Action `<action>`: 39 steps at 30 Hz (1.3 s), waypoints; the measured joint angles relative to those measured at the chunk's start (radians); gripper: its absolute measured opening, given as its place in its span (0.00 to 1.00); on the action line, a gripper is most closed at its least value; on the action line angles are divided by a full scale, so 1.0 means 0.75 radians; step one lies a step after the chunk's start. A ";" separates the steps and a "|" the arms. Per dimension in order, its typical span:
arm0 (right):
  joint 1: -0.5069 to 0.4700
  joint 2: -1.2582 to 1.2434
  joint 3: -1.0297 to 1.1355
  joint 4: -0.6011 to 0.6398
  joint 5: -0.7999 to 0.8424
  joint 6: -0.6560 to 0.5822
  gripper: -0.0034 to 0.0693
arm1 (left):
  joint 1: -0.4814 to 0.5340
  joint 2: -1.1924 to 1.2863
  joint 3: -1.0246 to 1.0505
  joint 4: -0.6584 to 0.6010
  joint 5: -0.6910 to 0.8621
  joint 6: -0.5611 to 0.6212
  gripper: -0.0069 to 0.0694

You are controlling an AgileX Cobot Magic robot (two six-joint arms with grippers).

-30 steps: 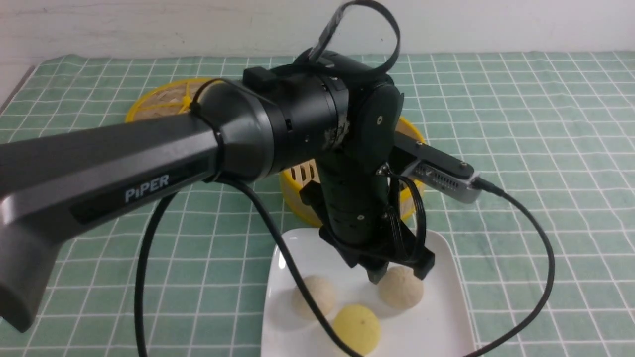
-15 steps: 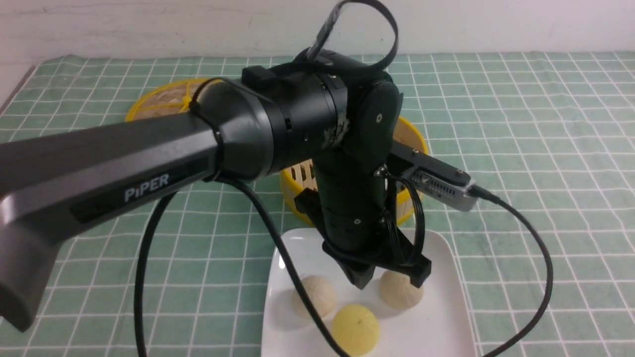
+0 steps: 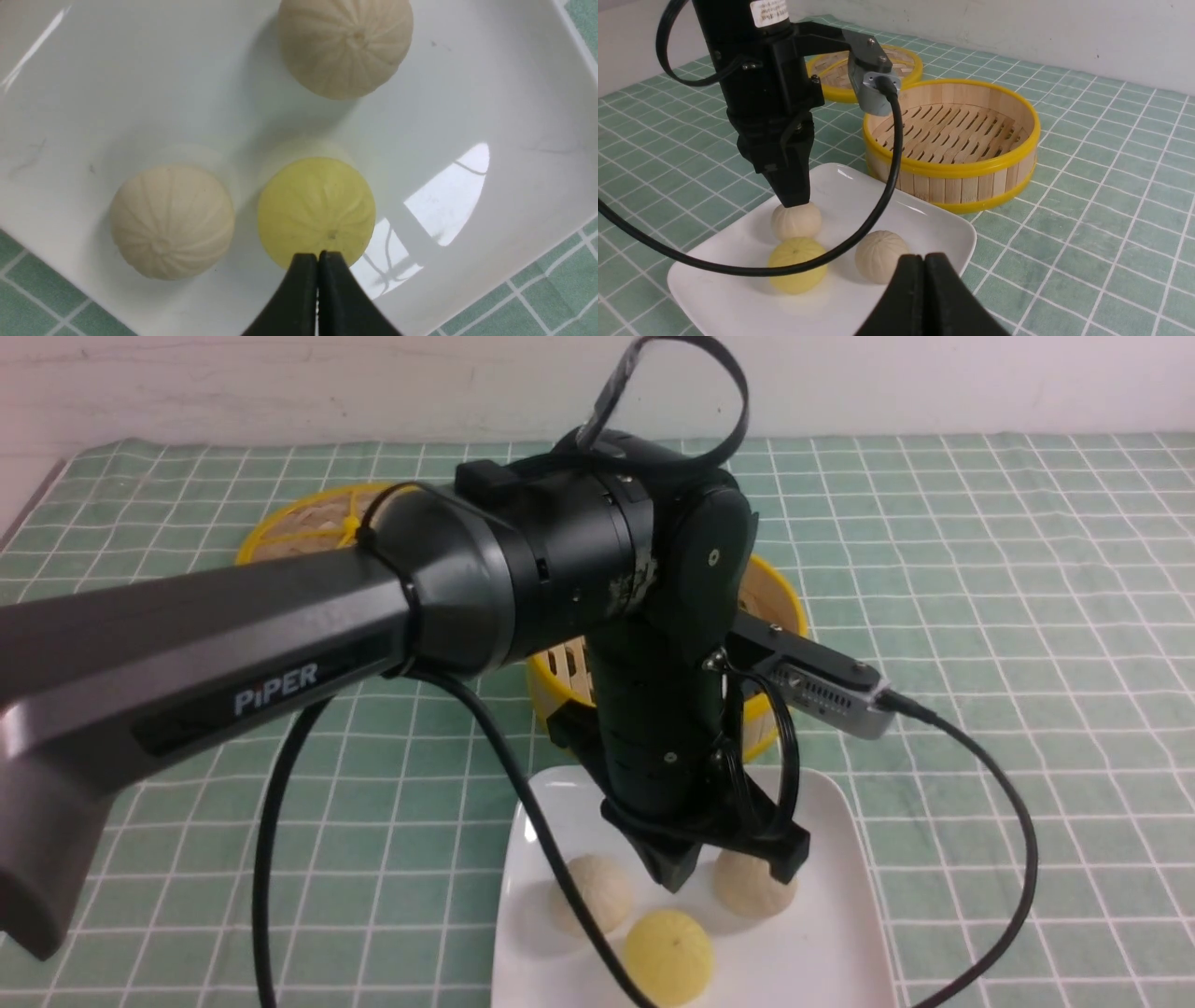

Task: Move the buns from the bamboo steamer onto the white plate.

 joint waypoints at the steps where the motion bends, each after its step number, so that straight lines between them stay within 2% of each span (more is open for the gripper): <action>1: 0.000 0.000 0.000 0.000 0.000 0.000 0.04 | 0.000 0.000 0.000 0.001 0.007 -0.014 0.13; 12: -0.016 -0.063 0.042 0.000 -0.005 0.000 0.05 | 0.000 0.000 -0.001 0.013 0.040 -0.075 0.13; 15: -0.113 -0.101 0.100 0.000 -0.020 0.000 0.05 | -0.001 0.000 -0.002 0.017 0.040 -0.079 0.13; 17: -0.283 -0.153 0.192 0.000 -0.025 0.000 0.05 | -0.001 0.000 -0.002 0.022 0.041 -0.079 0.13; 23: -0.604 -0.180 0.378 -0.003 -0.032 0.000 0.06 | -0.001 -0.024 -0.002 0.085 0.042 -0.054 0.13; 27: -0.723 -0.180 0.440 -0.004 -0.053 0.000 0.06 | -0.001 -0.101 -0.002 0.131 0.045 -0.050 0.13; 33: -0.785 -0.180 0.506 -0.010 -0.102 0.000 0.07 | -0.001 -0.275 -0.002 0.190 0.058 -0.053 0.13; 39: -0.815 -0.180 0.538 -0.011 -0.200 0.000 0.07 | -0.001 -0.549 -0.002 0.265 0.072 -0.135 0.13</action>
